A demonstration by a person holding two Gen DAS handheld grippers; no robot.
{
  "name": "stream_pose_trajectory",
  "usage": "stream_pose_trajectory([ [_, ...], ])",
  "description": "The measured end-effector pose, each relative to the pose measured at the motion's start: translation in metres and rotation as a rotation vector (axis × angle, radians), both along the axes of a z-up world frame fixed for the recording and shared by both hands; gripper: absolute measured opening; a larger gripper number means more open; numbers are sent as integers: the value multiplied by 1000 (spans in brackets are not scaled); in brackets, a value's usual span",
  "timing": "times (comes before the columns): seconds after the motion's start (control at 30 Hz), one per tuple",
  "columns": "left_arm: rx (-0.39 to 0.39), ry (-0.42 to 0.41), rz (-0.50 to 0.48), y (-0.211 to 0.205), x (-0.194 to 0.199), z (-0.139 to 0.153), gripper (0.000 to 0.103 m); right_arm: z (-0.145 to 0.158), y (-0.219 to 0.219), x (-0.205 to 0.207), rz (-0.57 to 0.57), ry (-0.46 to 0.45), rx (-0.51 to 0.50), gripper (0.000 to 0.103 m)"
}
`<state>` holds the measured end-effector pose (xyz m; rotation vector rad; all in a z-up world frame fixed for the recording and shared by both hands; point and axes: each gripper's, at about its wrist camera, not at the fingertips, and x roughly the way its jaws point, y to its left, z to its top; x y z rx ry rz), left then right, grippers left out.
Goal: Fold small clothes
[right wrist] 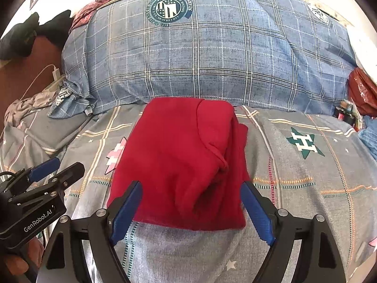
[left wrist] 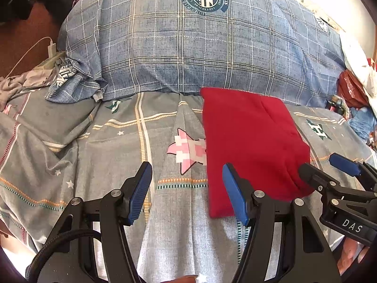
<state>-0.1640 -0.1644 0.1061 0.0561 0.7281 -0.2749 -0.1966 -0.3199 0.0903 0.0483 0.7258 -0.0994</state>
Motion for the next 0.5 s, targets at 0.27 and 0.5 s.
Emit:
stream_pose_trajectory([
  [0.27, 6, -2, 11, 3, 3, -2, 62, -2, 3, 3, 6, 3, 13, 83],
  [0.5, -2, 1, 24, 8, 6, -4, 62, -4, 8, 7, 12, 7, 11, 83],
])
